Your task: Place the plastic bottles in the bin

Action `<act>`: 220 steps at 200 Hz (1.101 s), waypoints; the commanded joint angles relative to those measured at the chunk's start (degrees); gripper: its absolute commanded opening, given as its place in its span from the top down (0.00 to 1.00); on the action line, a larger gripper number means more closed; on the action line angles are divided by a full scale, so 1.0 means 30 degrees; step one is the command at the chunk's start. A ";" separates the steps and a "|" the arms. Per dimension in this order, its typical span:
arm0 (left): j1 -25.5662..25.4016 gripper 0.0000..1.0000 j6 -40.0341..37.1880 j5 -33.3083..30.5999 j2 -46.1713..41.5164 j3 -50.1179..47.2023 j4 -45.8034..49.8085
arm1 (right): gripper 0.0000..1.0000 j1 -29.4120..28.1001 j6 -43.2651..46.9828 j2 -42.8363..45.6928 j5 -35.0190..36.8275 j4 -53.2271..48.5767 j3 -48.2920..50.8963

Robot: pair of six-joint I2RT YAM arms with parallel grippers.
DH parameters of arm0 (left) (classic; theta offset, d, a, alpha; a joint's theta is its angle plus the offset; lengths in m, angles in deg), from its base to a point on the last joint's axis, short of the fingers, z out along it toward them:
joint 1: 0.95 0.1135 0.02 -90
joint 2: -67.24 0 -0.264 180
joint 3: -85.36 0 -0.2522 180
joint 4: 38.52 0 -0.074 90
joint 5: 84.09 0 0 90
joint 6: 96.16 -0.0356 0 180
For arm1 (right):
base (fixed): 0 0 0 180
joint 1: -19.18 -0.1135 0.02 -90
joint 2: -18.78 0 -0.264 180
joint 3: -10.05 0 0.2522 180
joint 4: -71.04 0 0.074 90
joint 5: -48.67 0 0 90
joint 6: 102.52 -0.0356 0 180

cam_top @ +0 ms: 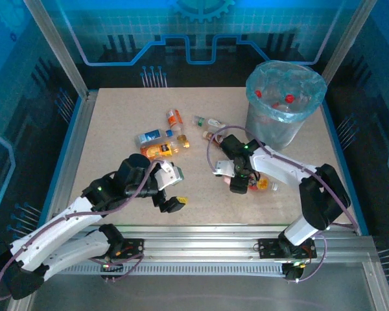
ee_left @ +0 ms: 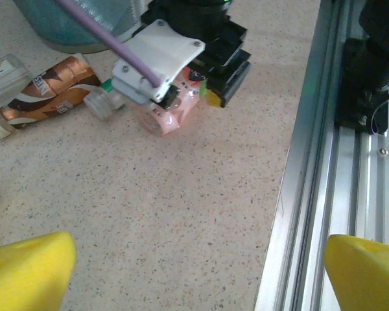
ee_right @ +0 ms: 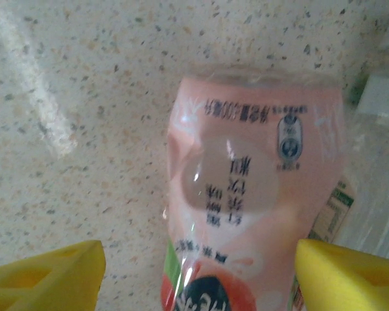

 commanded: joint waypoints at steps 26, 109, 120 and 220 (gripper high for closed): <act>-0.0398 0.01 -0.1767 0.0294 0.0037 0.0171 0.0805 | 0.22 0.0184 0.0061 -0.1704 0.0734 0.1570 -0.0284; -0.0695 0.01 -0.1649 -0.0051 -0.0491 0.0003 0.1445 | 0.26 -0.0281 -0.0484 -0.3112 -0.0483 0.1727 -0.0812; -0.0738 0.01 -0.1722 -0.0131 -0.0541 0.0044 0.1481 | 0.30 -0.0314 -0.0683 -0.3115 -0.0796 0.1265 -0.1274; -0.0723 0.01 -0.2705 0.0383 -0.2147 0.1562 -0.1177 | 0.45 0.0916 -0.2491 0.1655 -0.7509 -0.1781 -0.7631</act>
